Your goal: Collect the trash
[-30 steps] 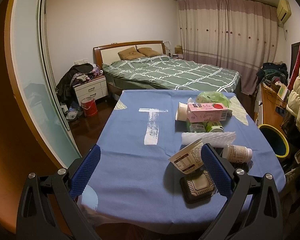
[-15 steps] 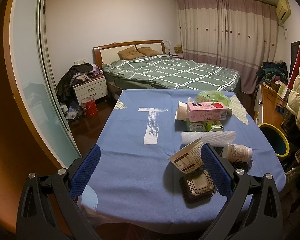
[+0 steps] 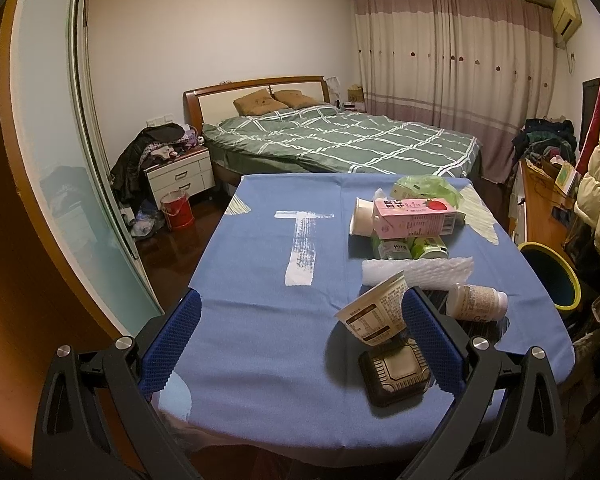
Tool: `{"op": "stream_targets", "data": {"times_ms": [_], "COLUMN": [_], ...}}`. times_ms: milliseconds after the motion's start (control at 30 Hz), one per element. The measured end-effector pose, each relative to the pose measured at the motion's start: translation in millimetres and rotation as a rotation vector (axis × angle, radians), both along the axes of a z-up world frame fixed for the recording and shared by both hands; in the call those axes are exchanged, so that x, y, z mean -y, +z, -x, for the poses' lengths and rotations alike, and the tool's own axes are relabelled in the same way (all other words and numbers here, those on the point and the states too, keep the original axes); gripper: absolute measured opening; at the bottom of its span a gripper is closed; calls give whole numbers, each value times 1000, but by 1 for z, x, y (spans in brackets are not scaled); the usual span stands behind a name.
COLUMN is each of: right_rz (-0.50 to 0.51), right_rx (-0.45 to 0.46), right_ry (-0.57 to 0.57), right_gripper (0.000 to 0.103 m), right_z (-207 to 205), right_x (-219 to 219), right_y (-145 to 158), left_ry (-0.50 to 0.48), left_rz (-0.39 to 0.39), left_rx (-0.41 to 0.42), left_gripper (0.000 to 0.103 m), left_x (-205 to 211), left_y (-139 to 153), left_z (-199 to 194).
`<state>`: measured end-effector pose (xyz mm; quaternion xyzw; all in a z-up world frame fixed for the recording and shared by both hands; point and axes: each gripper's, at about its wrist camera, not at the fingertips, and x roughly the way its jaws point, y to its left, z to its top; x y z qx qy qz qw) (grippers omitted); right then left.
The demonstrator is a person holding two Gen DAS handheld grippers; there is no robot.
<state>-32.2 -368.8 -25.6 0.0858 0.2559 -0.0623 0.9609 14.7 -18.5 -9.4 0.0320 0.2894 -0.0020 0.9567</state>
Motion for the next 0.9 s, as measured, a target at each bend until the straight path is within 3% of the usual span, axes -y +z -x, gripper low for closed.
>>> {"op": "stream_targets", "data": {"times_ms": [467,900], "right_rz": [-7,28], "right_rx": [-133,-156], "right_ry": [88,246], "right_gripper": [97,97], "right_z": [-51,-125], "right_x": [-30,-88], "right_y": [-44,-70], "left_ry": [14,64], "left_rz": [-2,-14], "left_rx": [-15,-30], "left_gripper": [99,99], "left_x": [-4,-20], "left_y": [-8,-21], "left_z": [-17,-42]}}
